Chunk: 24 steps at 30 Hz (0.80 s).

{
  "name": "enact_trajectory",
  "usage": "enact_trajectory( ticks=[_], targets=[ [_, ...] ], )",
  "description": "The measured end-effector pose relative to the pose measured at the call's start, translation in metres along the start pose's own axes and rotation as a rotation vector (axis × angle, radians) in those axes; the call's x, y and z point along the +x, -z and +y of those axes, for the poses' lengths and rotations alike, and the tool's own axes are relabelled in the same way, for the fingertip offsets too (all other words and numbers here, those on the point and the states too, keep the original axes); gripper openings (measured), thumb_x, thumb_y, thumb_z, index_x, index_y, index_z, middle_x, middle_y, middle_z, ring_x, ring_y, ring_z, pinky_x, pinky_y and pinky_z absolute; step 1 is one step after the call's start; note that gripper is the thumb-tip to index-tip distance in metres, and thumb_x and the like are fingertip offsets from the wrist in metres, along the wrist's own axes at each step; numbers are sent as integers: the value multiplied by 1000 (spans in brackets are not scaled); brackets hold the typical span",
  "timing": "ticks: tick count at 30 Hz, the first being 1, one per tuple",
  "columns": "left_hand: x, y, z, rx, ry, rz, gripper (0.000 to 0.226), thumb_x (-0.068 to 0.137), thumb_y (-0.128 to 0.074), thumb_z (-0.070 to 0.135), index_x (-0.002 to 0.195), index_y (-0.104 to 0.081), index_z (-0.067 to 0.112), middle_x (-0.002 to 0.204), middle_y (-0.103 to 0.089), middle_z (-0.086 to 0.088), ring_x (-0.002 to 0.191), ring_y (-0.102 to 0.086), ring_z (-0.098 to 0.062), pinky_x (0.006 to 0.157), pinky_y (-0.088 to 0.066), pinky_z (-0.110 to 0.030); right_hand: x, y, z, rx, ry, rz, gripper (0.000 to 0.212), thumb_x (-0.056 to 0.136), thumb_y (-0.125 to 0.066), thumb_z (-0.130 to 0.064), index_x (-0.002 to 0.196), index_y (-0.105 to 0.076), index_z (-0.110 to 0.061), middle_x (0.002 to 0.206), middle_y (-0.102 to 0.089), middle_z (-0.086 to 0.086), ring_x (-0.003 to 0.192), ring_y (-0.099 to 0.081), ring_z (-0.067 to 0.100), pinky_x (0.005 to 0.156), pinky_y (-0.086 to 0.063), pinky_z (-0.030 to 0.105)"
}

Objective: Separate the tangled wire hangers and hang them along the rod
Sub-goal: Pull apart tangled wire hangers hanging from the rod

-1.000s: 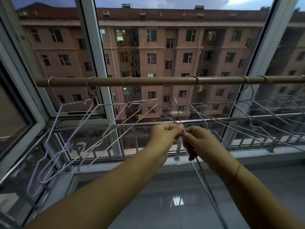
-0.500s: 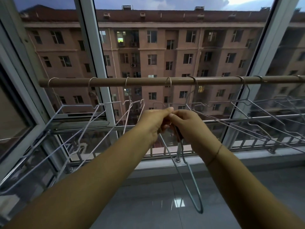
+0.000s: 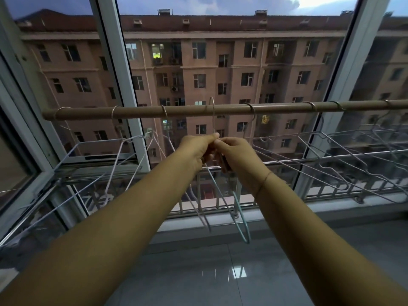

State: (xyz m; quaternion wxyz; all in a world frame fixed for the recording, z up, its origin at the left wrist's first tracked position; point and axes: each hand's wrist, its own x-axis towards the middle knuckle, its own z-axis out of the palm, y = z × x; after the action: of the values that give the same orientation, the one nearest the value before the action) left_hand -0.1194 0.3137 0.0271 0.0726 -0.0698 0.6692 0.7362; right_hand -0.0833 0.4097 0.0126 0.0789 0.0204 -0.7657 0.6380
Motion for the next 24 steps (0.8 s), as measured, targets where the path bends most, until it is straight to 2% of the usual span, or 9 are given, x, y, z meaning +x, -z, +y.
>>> enact_trajectory(
  ticks=[6,7,9,10,12,14,18,21,24],
  targets=[
    [9,-1,-15,64,10,33,12,84,-67,19,79,-66,8,70,-63,-6,62,-57,-15,58,-47,-24,0,2,16,-8,-73,-18,23,93,-50,-28,78,-64,-17,63,-58,3,48,-54,12,44,-48,23],
    [8,-1,-16,70,-11,52,14,84,-66,20,87,-66,6,75,-62,-6,67,-58,-16,59,-47,-24,-1,4,18,5,-83,-16,21,93,-50,-26,79,-63,-16,63,-58,2,46,-56,9,43,-50,21],
    [4,-4,-18,93,-83,133,37,83,-67,24,113,-56,4,97,-61,-8,85,-58,-20,68,-49,-30,-4,11,21,15,-86,-6,19,93,-50,-23,89,-62,-9,66,-58,3,47,-59,7,45,-51,20],
    [-1,-8,-19,124,-145,197,47,83,-67,26,121,-49,6,107,-56,-5,93,-55,-19,75,-49,-33,-6,17,22,1,-73,1,19,92,-49,-23,94,-61,-8,69,-59,3,53,-60,10,51,-54,22],
    [-15,-17,-18,217,-345,332,56,84,-66,27,130,-38,12,112,-39,4,100,-44,-14,82,-41,-30,-12,33,25,-87,-12,38,11,92,-50,-24,93,-57,-16,78,-62,1,67,-61,13,62,-54,25],
    [-30,-31,-16,257,-540,382,51,85,-65,25,128,-39,14,109,-33,5,97,-41,-12,82,-42,-29,-20,56,27,-148,68,108,4,91,-50,-24,89,-54,-24,84,-63,0,76,-62,12,64,-52,24],
    [-59,-76,-17,263,-778,315,33,86,-63,19,110,-41,19,109,-33,3,100,-45,-15,79,-45,-25,-32,115,25,-182,194,295,6,90,-53,-19,93,-57,-21,85,-64,-2,77,-63,9,63,-51,19],
    [-74,-115,-21,186,-848,269,30,86,-61,17,102,-36,24,103,-36,2,89,-44,-11,71,-44,-15,-38,165,30,-223,212,384,9,89,-53,-17,96,-59,-18,86,-64,0,81,-63,14,70,-53,24],
    [-78,-158,-30,168,-782,114,17,88,-59,16,96,-45,23,89,-44,4,75,-46,-6,60,-45,-8,-43,216,43,-333,226,453,11,89,-53,-19,99,-60,-19,84,-61,-8,81,-60,7,69,-50,20]
  ],
)
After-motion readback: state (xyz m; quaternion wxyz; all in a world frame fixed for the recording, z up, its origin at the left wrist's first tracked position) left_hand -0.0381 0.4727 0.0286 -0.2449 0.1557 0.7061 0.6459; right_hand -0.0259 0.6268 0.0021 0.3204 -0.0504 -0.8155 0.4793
